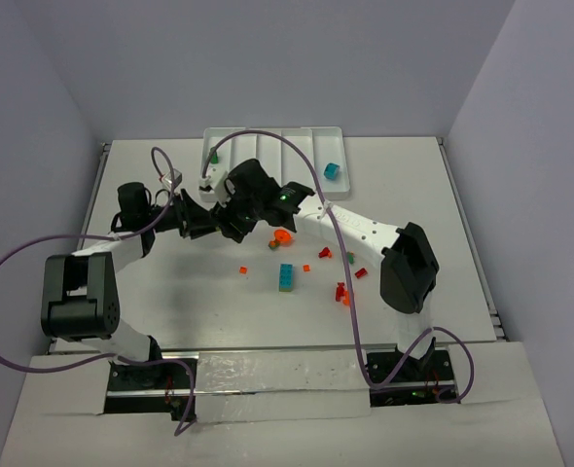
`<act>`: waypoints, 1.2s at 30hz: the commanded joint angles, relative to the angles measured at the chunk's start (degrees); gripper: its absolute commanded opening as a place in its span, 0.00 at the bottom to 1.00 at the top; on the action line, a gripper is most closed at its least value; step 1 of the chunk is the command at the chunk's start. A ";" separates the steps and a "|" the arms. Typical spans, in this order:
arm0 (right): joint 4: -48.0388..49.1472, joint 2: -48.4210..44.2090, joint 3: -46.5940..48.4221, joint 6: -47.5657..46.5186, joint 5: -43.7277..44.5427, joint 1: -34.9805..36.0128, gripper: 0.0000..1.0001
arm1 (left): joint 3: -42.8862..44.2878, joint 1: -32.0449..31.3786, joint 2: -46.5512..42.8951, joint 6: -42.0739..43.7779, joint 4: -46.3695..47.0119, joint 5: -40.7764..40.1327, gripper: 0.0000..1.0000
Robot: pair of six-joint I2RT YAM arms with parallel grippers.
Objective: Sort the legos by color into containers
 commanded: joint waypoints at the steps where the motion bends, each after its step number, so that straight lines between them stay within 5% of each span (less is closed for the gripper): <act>1: 0.02 -0.84 1.37 0.39 -3.37 0.19 0.82 | 2.77 -0.35 0.66 4.31 -0.93 5.98 0.00; 3: -1.17 -2.03 0.37 0.71 -8.29 -0.70 0.95 | 6.29 -0.07 1.48 14.40 -9.71 8.07 0.00; 8: -4.10 -6.67 -2.24 3.62 -24.04 -6.78 1.00 | 27.59 0.24 8.87 76.21 -71.14 12.75 0.00; 9: -4.15 -6.88 -2.85 4.14 -26.58 -7.14 1.00 | 30.45 0.23 11.18 79.70 -74.66 13.52 0.00; 11: -4.76 -8.02 -3.37 5.72 -32.35 -9.65 1.00 | 36.42 0.34 17.11 104.57 -98.93 16.08 0.00; 15: -5.22 -7.84 -4.62 8.43 -40.98 -12.42 0.98 | 34.91 1.02 18.38 109.24 -99.85 17.67 0.00; 29: 4.78 -11.11 -13.48 19.20 -47.98 -16.68 0.94 | 37.41 -0.72 11.26 100.77 -98.76 18.14 0.00; 33: 4.63 -16.49 -15.34 18.36 -44.74 -17.84 0.96 | 36.51 -3.63 6.59 77.58 -81.50 12.65 0.00; 34: 4.38 -18.05 -15.55 17.92 -44.03 -17.94 0.97 | 34.83 -4.64 4.70 60.23 -73.85 9.76 0.00; 35: 3.85 -18.91 -15.57 17.58 -43.18 -18.03 0.98 | 32.68 -5.32 -0.18 49.55 -57.93 3.33 0.00; 36: 3.59 -19.62 -15.64 17.16 -42.98 -18.04 0.98 | 30.28 -6.01 -3.35 42.97 -54.10 1.78 0.00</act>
